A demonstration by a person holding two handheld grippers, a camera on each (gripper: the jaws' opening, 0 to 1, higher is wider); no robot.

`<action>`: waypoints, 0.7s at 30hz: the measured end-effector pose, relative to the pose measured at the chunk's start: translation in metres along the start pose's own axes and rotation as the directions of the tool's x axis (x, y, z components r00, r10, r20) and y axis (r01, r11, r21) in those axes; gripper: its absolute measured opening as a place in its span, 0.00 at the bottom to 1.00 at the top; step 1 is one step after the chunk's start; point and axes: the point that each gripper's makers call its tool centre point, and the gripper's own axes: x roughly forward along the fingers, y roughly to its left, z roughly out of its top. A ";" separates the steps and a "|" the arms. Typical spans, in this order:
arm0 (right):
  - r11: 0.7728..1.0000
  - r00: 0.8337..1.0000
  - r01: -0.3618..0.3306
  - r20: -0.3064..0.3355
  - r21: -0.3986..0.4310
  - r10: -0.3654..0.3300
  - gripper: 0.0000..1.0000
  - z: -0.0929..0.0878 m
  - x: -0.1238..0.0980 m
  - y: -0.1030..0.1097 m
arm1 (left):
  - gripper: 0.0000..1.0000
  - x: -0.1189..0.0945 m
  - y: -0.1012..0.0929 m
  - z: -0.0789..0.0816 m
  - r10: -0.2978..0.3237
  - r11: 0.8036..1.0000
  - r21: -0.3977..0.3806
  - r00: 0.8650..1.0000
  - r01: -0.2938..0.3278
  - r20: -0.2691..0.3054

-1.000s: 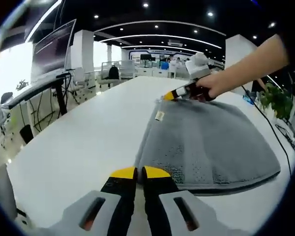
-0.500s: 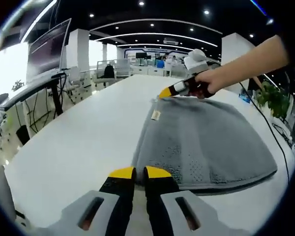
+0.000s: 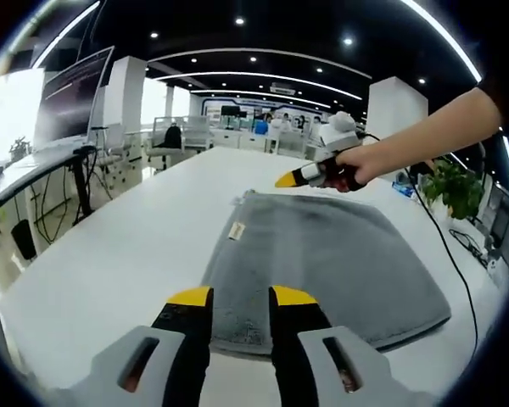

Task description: Fold the towel on the table until its edges align and the towel forms a compact rectangular stack.

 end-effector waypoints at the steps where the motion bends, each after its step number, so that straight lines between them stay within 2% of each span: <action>1: 1.000 1.000 0.001 -0.002 -0.003 -0.001 0.36 0.000 -0.003 -0.003 | 0.28 0.000 -0.001 0.001 -0.004 1.000 0.001 1.000 0.004 0.000; 11: 1.000 1.000 0.020 -0.021 0.009 -0.020 0.36 -0.011 -0.040 -0.018 | 0.34 -0.007 -0.034 0.007 -0.082 0.997 0.011 0.996 0.082 -0.020; 21: 0.998 0.997 0.060 -0.058 0.020 -0.058 0.36 -0.039 -0.080 -0.040 | 0.37 -0.008 -0.077 0.007 -0.178 0.983 0.038 0.983 0.179 -0.048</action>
